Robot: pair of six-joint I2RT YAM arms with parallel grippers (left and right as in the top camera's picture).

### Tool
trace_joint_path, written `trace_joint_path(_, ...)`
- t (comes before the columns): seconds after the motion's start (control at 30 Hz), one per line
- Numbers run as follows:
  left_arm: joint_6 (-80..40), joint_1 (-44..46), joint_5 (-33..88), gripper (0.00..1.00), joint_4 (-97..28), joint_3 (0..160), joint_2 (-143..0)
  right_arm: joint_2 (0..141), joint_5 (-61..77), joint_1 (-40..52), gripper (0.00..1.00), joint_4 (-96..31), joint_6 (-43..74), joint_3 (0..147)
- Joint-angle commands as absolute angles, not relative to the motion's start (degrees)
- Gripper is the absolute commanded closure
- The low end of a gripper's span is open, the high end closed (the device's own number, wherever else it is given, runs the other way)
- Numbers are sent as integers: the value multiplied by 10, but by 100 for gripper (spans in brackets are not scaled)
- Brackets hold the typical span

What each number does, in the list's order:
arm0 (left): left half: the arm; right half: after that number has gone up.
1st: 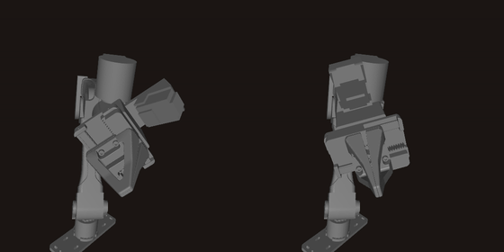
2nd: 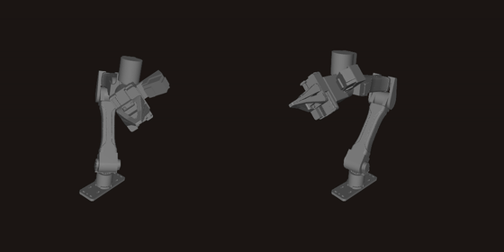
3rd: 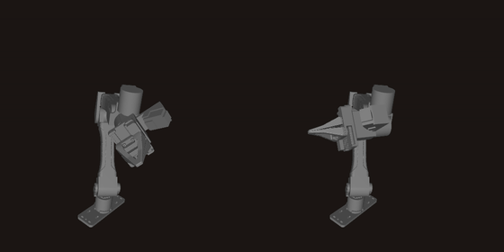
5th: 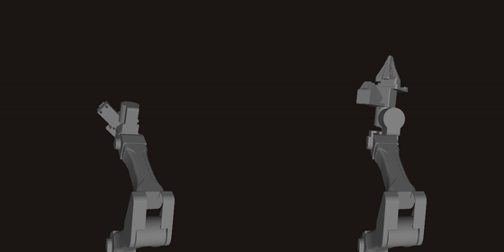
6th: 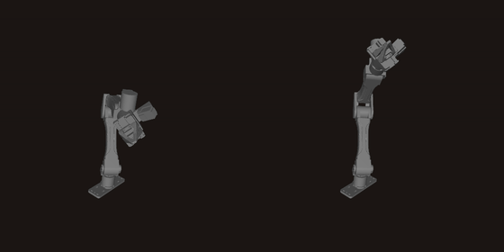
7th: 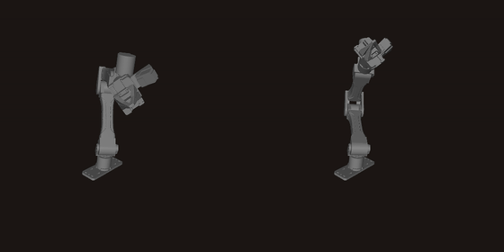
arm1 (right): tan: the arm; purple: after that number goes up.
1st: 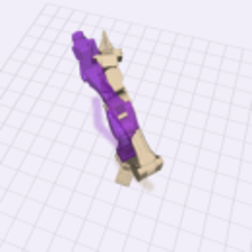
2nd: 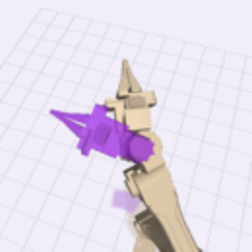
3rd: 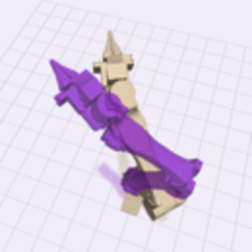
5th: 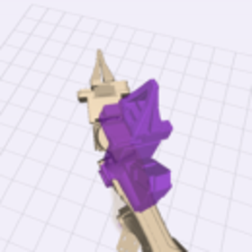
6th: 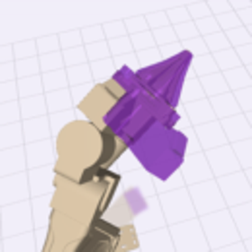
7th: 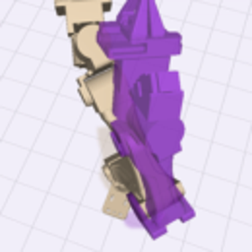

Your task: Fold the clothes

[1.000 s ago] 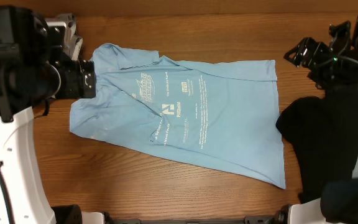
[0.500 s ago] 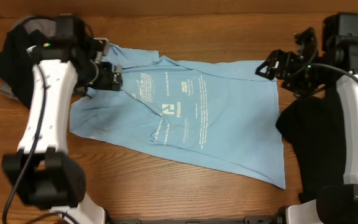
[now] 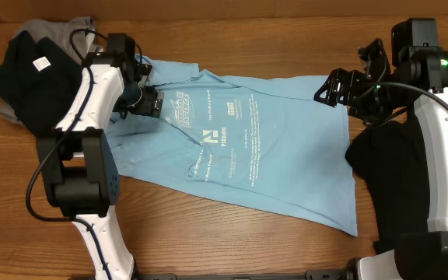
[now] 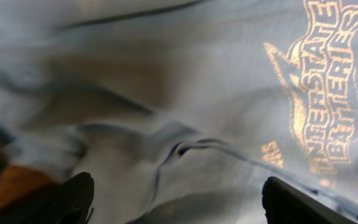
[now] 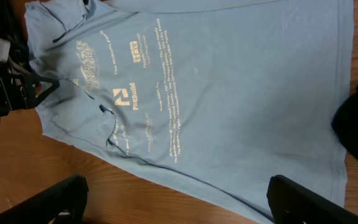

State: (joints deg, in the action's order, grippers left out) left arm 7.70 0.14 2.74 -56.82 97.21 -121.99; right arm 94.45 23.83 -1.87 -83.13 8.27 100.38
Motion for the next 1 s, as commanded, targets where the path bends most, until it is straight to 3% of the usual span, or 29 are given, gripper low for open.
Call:
trace_joint_path(0.0, 80, 2, 83, 14, -554, 969, -1245, 943, 230, -18, 4, -826, 79, 1005)
trace_joint_path(0.13, 100, 12, 108, 21, -537, 969, -1271, 943, 230, -18, 4, -816, 90, 1005)
trace_joint_path(0.27, 125, 24, 118, 22, -526, 969, -1283, 943, 230, -18, 4, -811, 90, 1005)
trace_joint_path(0.47, 122, 32, 69, 27, -508, 968, -1300, 943, 230, -18, 4, -812, 90, 1005)
trace_joint_path(0.57, 122, 32, 69, 41, -509, 969, -1301, 943, 230, -18, 4, -812, 90, 1005)
trace_joint_path(0.73, 121, 31, 65, 72, -540, 973, -1301, 943, 230, -18, 4, -812, 90, 1005)
trace_joint_path(0.93, 100, 30, 7, 70, -559, 977, -1300, 943, 230, -18, 4, -812, 90, 1005)
trace_joint_path(0.97, 100, 30, 6, 62, -559, 978, -1300, 943, 230, -18, 4, -812, 90, 1005)
